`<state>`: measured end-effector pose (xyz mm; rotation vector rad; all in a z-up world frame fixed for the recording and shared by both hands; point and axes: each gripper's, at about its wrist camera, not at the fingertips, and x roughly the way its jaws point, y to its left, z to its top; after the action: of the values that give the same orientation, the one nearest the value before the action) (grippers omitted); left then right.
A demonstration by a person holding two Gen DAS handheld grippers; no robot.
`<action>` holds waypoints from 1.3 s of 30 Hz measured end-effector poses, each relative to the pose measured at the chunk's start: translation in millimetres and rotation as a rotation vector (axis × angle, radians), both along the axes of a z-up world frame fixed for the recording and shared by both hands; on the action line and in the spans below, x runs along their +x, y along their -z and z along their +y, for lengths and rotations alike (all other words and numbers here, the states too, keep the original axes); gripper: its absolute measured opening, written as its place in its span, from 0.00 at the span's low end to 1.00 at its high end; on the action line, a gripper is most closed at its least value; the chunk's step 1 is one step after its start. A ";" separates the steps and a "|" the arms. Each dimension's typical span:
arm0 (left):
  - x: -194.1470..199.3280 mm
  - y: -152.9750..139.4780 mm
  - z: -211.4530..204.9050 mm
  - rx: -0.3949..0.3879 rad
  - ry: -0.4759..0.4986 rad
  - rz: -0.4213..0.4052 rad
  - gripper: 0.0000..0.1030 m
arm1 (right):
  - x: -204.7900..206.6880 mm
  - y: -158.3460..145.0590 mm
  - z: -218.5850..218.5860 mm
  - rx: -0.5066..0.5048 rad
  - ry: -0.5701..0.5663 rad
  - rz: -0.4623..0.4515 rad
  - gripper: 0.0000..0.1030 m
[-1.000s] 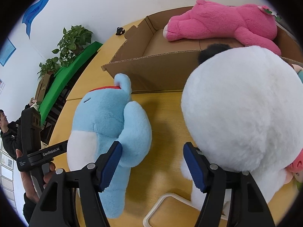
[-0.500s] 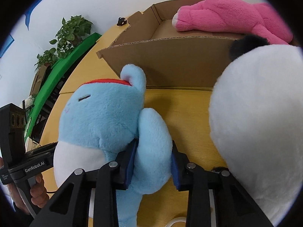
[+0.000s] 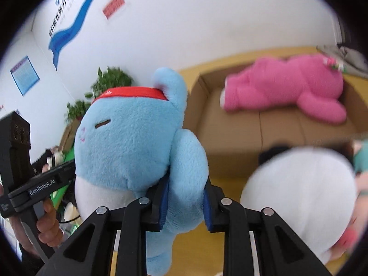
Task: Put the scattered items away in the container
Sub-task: 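Lift the light-blue cat with both grippers and carry it over the box, then lower the light-blue cat into the box and open both grippers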
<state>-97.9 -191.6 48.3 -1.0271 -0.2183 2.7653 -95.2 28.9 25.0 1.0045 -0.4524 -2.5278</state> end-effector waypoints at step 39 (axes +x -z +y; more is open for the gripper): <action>-169.8 35.9 33.0 -0.147 -0.057 -0.157 0.82 | -139.4 37.7 72.5 -0.050 0.157 -0.254 0.80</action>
<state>-267.8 -158.6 12.3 -1.2951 -0.0677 2.7877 -234.6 101.4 -12.7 1.3246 -0.6881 -2.5184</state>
